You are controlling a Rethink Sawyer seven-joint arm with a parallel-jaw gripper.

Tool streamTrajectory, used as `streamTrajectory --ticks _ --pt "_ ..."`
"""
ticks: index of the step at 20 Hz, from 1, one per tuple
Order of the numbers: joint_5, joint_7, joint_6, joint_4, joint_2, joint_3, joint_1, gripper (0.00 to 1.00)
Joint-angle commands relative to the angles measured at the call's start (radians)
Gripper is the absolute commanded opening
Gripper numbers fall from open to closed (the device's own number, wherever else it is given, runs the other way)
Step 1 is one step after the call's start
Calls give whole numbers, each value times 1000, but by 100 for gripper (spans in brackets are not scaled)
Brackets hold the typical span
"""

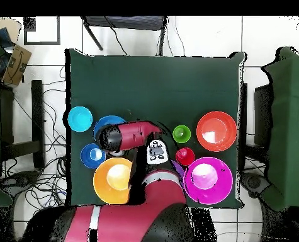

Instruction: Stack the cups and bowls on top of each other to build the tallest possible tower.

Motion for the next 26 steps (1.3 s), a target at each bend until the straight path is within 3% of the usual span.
streamTrajectory --ticks 1,17,18,26 --pt "-97 -142 -67 46 43 169 -30 100" --pt "-120 -86 -52 40 35 202 -50 100" --pt "-123 -84 -50 38 31 200 -49 0" --pt "-77 -53 65 18 -16 190 -43 0"
